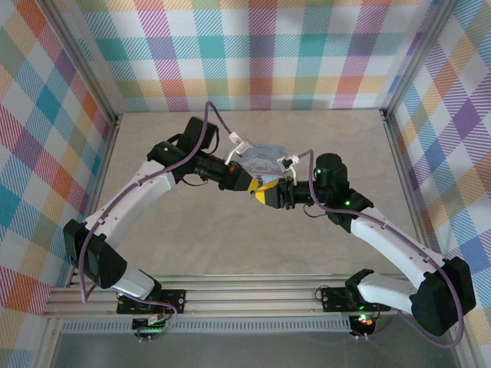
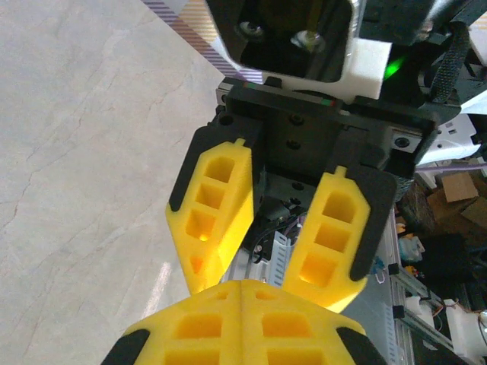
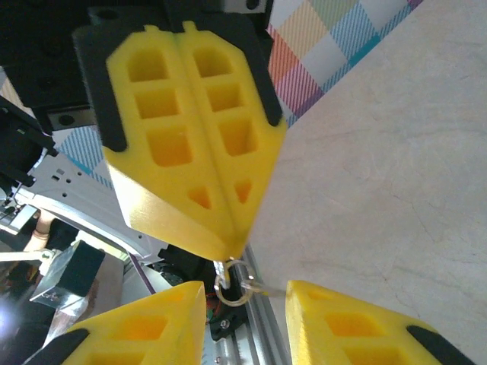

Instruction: Unlock the padlock with the key

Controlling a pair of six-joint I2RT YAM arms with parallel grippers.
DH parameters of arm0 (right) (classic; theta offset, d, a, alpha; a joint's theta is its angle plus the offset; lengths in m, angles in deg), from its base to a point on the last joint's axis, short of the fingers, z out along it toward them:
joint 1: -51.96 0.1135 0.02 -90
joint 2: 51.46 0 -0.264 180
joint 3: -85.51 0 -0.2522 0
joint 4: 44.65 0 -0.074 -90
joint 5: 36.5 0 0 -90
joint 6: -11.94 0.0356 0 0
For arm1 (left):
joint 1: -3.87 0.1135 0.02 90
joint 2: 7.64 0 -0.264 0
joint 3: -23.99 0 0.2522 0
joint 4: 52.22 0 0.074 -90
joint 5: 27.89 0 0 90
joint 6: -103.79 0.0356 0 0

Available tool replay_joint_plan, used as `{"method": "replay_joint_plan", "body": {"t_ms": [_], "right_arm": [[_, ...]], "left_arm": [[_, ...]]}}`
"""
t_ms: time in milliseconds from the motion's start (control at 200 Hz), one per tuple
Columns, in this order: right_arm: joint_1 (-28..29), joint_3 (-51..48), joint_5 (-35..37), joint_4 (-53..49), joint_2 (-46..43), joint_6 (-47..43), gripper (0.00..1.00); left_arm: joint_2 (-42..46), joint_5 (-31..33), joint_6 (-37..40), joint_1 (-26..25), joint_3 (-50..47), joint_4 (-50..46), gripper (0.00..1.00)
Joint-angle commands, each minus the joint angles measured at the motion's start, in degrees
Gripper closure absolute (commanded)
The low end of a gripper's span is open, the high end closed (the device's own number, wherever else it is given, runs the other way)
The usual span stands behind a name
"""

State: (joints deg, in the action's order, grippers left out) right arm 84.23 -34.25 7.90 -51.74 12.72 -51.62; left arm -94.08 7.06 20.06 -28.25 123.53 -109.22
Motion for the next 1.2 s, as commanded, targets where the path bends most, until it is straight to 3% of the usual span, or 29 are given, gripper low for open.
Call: {"method": "replay_joint_plan", "body": {"t_ms": [0, 320, 560, 690, 795, 905, 1195], "right_arm": [[0.27, -0.65, -2.18, 4.03, 0.3, 1.2, 0.65], [0.33, 1.57, -3.78, 4.67, 4.57, 1.25, 0.69], [0.35, 0.57, -3.26, 7.22, 4.9, 2.03, 1.0], [0.25, -1.08, -2.16, 10.28, 4.17, 3.72, 1.0], [0.07, -3.59, -0.73, 14.87, 3.24, 6.2, 1.0], [-0.27, -4.81, -0.28, 17.31, 3.17, 7.64, 1.0], [-0.63, -5.39, -0.07, 21.23, 4.18, 9.85, 1.0]], "left_arm": [[-0.9, -1.84, 0.31, 0.3, 0.89, 1.1, 1.0], [-1.11, -4.52, -0.77, 0.3, 0.97, 2.09, 1.0], [-1.24, -3.95, -1.05, 0.3, 0.8, 2.17, 1.0], [-0.37, -1.61, -4.23, 0.81, -0.85, 6.31, 1.0], [1.61, -1.81, -9.21, 1.98, -4.21, 13.26, 0.77], [3.93, -2.37, -14.58, 3.32, -8.08, 20.5, 0.66], [8.25, -2.47, -23.08, 4.87, -18.23, 33.79, 0.63]]}}
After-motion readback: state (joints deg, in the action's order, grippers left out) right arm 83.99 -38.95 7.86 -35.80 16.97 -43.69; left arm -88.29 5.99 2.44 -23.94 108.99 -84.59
